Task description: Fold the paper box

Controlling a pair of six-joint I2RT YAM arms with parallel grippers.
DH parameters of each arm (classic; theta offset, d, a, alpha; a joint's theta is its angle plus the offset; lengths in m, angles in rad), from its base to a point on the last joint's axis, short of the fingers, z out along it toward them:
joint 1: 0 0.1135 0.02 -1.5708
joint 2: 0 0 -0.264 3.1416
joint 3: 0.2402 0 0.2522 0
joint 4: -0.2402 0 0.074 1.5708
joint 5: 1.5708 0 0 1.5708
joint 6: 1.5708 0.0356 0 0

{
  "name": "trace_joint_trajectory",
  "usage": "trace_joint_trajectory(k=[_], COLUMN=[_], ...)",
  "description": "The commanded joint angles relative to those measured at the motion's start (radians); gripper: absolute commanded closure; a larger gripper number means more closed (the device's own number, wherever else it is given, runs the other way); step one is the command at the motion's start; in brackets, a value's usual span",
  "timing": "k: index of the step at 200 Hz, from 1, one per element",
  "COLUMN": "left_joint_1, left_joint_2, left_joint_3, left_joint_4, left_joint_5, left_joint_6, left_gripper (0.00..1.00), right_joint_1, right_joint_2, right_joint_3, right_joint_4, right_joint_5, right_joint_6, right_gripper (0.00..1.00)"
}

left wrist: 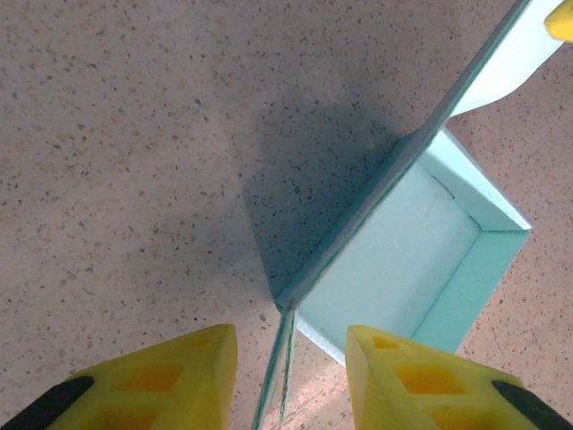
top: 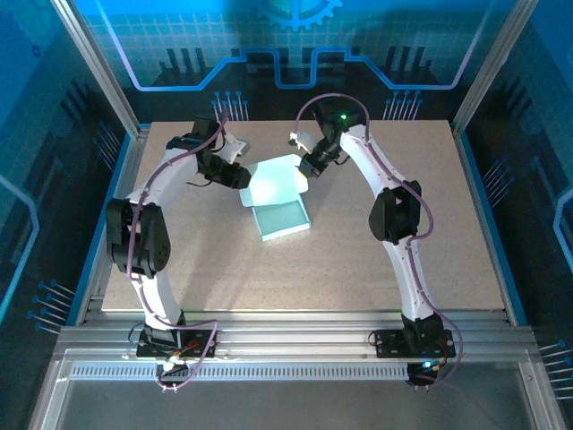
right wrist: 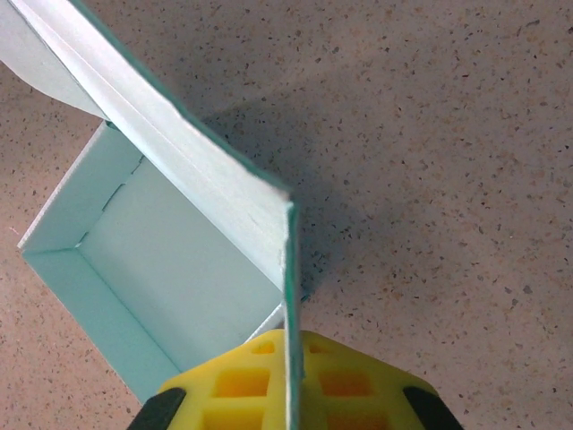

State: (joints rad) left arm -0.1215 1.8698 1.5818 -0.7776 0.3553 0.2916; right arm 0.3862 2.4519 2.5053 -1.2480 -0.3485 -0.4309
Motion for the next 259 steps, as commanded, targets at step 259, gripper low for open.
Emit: trace_joint_trajectory(k=[259], left_joint_1=[-0.169], left_joint_2=[-0.288], left_joint_3=[-0.299], left_joint_4=[0.468], left_joint_5=[-0.282], left_joint_6=[-0.365], left_gripper=[1.00], right_joint_1=[0.158], right_joint_2=[-0.494], right_joint_3=[-0.763], right_joint_4=[0.692], right_joint_5=[0.382], right_joint_6=[0.385], right_gripper=[1.00])
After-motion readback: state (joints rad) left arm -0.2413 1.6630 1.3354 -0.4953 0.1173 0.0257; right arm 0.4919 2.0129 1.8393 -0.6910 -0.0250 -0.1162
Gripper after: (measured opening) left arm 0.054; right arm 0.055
